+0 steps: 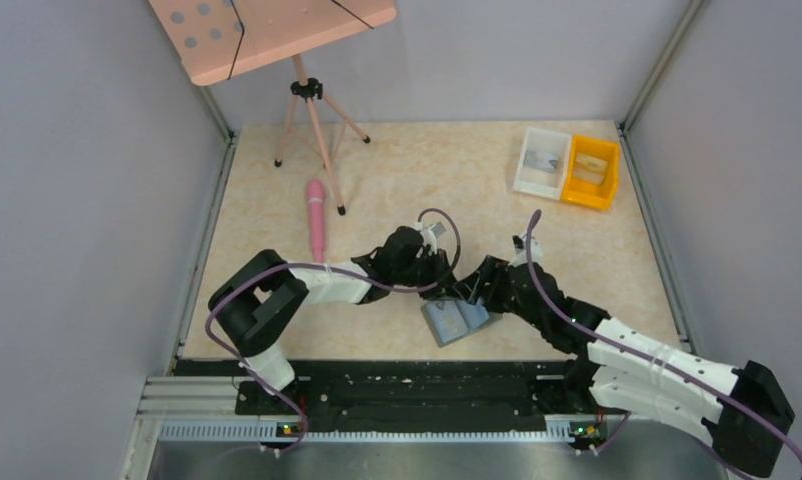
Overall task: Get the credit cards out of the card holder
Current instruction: Remove the credit card from the card holder.
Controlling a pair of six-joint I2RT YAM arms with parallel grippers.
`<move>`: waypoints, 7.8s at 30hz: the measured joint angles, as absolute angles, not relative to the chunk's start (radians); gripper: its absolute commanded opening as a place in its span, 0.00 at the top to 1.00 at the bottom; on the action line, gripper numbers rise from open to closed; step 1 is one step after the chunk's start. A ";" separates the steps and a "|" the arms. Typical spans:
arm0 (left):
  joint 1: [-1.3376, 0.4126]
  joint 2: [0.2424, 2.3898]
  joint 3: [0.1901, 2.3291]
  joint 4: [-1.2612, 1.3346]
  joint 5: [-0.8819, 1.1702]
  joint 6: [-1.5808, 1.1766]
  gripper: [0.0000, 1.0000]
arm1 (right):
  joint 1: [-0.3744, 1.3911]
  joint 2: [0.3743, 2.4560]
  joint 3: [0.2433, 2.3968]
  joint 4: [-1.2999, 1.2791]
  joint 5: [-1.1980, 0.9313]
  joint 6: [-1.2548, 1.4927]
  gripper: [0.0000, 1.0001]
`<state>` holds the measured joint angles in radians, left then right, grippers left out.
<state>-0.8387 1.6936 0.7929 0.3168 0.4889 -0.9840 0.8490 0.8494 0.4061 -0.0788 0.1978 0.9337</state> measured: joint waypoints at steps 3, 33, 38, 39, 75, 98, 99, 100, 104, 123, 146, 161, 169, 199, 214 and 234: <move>-0.839 1.720 0.836 0.323 0.480 -0.977 0.83 | 0.849 0.778 0.416 -0.112 0.205 0.903 0.37; -0.797 1.819 0.905 0.219 0.429 -0.934 0.78 | 0.849 0.885 0.240 0.004 0.072 0.883 0.64; -0.785 1.701 0.901 0.139 0.381 -0.899 0.76 | 0.847 0.920 0.229 0.029 0.080 0.896 0.64; -0.785 1.666 0.896 0.123 0.363 -0.891 0.76 | 0.847 0.927 0.229 0.033 0.080 0.899 0.64; -0.785 1.331 0.619 -0.064 0.224 -0.889 0.75 | 0.781 1.079 0.271 0.142 -0.062 0.902 0.65; -0.812 1.570 0.597 0.178 0.344 -0.970 0.84 | 0.718 1.136 0.268 0.228 -0.189 0.865 0.65; -0.813 1.575 0.596 0.181 0.344 -0.971 0.84 | 0.717 1.133 0.269 0.218 -0.185 0.862 0.65; -0.814 1.579 0.596 0.184 0.346 -0.971 0.85 | 0.717 1.130 0.268 0.210 -0.180 0.857 0.65; -0.816 1.583 0.596 0.194 0.347 -0.971 0.85 | 0.717 1.127 0.269 0.183 -0.160 0.836 0.65; -0.820 1.605 0.621 0.175 0.340 -0.936 0.87 | 0.677 1.195 0.276 0.256 -0.234 0.777 0.84; -0.818 1.608 0.693 0.036 0.324 -0.838 0.87 | 0.658 1.271 0.235 0.409 -0.334 0.841 1.00; -0.818 1.623 0.732 -0.031 0.315 -0.828 0.87 | 0.658 1.203 0.236 0.390 -0.334 0.846 1.00; -0.818 1.623 0.731 -0.031 0.313 -0.826 0.87 | 0.658 1.119 0.236 0.305 -0.299 0.849 1.00; -0.820 1.621 0.726 -0.023 0.307 -0.821 0.87 | 0.616 0.896 0.236 0.060 -0.231 0.834 1.00; -0.823 1.611 0.726 -0.032 0.286 -0.835 0.83 | 0.592 0.769 0.236 -0.057 -0.179 0.844 1.00; -0.833 1.444 0.786 -0.150 0.257 -0.859 0.42 | 0.592 0.677 0.208 0.031 -0.222 0.992 1.00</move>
